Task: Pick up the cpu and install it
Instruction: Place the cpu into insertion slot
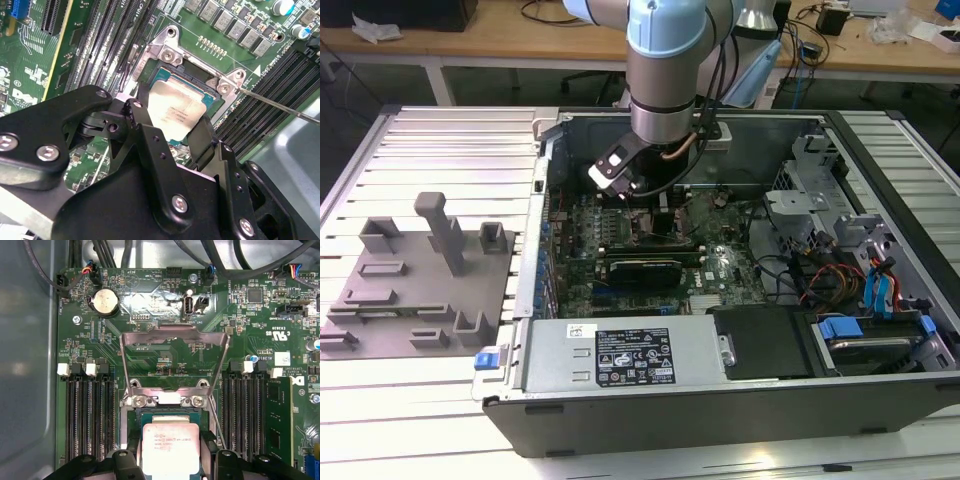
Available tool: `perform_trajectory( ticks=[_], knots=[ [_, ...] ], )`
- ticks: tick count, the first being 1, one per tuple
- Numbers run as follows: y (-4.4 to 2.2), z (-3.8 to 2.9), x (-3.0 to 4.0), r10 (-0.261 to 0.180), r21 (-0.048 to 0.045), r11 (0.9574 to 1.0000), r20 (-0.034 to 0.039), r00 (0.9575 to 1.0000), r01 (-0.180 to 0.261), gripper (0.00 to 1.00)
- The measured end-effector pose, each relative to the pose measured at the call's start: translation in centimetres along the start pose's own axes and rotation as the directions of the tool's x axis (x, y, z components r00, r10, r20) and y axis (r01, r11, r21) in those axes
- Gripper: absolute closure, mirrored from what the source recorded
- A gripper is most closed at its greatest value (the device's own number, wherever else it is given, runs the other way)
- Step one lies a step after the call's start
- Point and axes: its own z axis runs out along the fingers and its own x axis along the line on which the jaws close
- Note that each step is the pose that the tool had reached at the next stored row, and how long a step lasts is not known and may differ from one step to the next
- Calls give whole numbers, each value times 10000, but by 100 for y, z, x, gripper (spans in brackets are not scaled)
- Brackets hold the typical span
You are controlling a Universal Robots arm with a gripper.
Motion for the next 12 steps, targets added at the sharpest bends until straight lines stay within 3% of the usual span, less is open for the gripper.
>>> perform_trajectory(
  ticks=[12],
  knots=[
    [1, 8, 3, 2, -7, 10000, -13, 10000, -2, 45]
  ],
)
